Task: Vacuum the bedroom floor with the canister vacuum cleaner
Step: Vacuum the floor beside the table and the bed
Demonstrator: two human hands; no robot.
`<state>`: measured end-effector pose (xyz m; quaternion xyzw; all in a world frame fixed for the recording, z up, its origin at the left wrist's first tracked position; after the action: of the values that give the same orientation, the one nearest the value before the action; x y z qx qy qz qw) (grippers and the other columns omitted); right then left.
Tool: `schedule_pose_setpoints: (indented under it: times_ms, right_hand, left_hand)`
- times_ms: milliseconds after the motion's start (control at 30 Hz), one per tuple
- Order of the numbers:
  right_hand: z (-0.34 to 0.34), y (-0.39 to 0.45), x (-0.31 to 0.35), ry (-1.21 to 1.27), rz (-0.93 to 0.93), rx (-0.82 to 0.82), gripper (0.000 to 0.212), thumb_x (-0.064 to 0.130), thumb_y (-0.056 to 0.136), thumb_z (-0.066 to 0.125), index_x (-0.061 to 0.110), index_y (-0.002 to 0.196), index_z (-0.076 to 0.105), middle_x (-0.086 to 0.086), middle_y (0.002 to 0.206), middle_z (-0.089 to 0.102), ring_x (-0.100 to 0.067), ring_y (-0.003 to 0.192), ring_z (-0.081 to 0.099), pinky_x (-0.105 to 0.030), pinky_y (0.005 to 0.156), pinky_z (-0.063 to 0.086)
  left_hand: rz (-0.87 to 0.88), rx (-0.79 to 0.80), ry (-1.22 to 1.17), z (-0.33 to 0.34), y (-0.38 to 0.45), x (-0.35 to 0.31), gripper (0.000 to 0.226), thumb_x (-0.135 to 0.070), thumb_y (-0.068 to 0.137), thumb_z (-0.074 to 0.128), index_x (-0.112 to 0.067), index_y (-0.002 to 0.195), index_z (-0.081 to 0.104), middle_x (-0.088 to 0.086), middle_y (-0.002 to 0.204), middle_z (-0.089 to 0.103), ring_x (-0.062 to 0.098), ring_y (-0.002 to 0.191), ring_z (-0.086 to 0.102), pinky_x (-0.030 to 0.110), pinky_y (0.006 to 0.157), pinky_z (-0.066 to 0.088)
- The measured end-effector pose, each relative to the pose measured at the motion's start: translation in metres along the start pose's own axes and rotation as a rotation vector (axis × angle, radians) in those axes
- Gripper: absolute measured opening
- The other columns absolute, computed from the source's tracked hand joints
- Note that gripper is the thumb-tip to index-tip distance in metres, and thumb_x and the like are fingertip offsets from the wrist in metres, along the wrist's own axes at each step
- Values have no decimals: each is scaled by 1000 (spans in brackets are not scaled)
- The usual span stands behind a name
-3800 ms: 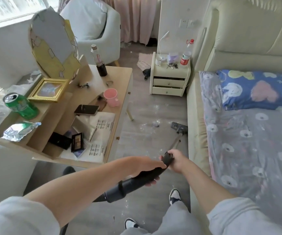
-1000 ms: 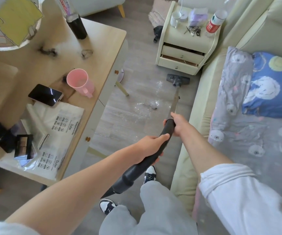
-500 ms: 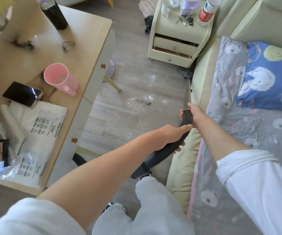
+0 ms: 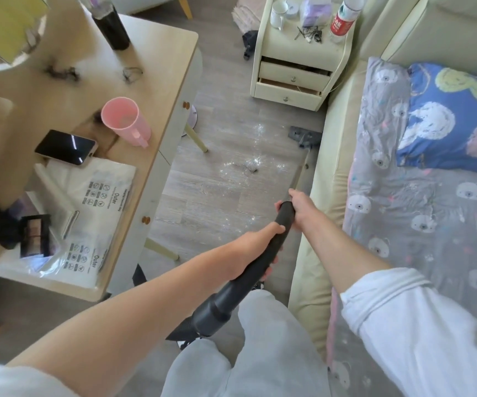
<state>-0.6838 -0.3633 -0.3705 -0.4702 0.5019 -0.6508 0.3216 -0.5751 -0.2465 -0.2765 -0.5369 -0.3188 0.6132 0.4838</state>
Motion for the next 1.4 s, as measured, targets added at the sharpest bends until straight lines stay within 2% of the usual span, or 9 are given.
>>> schedule_pose_setpoints:
  times_ms: [167, 400, 500, 633, 867, 967, 1133, 1267, 1400]
  right_hand:
    - [9, -40, -73, 29, -1, 4, 26, 27, 102, 49, 8, 88, 37, -13, 76, 48, -20, 48, 52, -23, 34, 48]
    - [10, -92, -150, 13, -48, 1, 16, 18, 103, 43, 6, 110, 35, -13, 86, 45, -22, 55, 45, -21, 33, 45]
    - [10, -113, -188, -14, -13, 34, 13, 19, 103, 41, 6, 103, 38, -12, 80, 46, -22, 46, 49, -21, 33, 45]
    - [2, -130, -220, 23, 21, 16, 23, 20, 102, 45, 8, 85, 34, -13, 83, 43, -22, 55, 45, -22, 34, 46]
    - [-8, -124, -185, -36, 20, 34, 25, 24, 101, 48, 8, 86, 35, -12, 83, 45, -19, 57, 49, -24, 38, 50]
    - [-4, -97, -155, -110, 14, 45, 27, 28, 102, 47, 9, 87, 37, -11, 79, 47, -17, 58, 48, -21, 40, 49]
    - [19, -37, -72, -210, -16, 72, 26, 36, 101, 49, 11, 96, 42, -8, 75, 49, -16, 58, 50, -24, 45, 49]
    - [60, -5, -13, -279, -96, 89, 28, 41, 102, 45, 14, 107, 42, -8, 72, 51, -16, 56, 51, -27, 47, 47]
    - [94, 11, 2, -320, -98, 116, 29, 39, 101, 47, 11, 94, 46, -6, 67, 51, -15, 52, 50, -23, 43, 47]
  left_hand:
    - [-49, 18, 57, -25, -55, 56, 49, -60, 88, 58, -12, 91, 63, 4, 65, 63, 22, 45, 55, 23, 45, 46]
    - [-149, 94, 131, -36, -135, 114, 44, -52, 93, 53, -8, 91, 58, 6, 60, 59, 20, 44, 57, 21, 45, 49]
    - [-180, 166, 152, -32, -162, 135, 40, -48, 95, 51, -8, 93, 56, 5, 60, 60, 20, 48, 60, 22, 49, 50]
    - [-147, 103, 193, -24, -174, 154, 48, -60, 96, 55, -13, 84, 54, 0, 53, 57, 14, 40, 54, 18, 44, 45]
    - [-38, -1, 43, -10, -141, 134, 45, -55, 97, 58, -12, 85, 59, 0, 50, 59, 15, 37, 53, 18, 42, 45]
    - [-5, -63, -36, -7, -110, 117, 45, -56, 96, 59, -12, 91, 62, 2, 59, 62, 17, 42, 56, 22, 45, 46]
    - [43, -129, -62, -10, -41, 44, 48, -58, 94, 59, -10, 97, 66, -1, 54, 66, 15, 36, 58, 20, 41, 48]
    - [80, -156, -77, -30, -3, -11, 46, -58, 94, 59, -13, 98, 64, 1, 65, 68, 13, 37, 60, 20, 42, 48]
    - [102, -179, -115, -54, 6, -33, 43, -57, 96, 58, -14, 97, 62, 2, 70, 67, 13, 39, 59, 20, 43, 48]
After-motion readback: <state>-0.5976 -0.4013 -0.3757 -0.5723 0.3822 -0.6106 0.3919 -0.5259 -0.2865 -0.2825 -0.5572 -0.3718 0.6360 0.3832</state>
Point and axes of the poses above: each hand's wrist, its own y-axis towards the middle knuckle, its own z-axis out of the palm, x = y × z, the point moved 9 cm from there along y, towards the middle knuckle
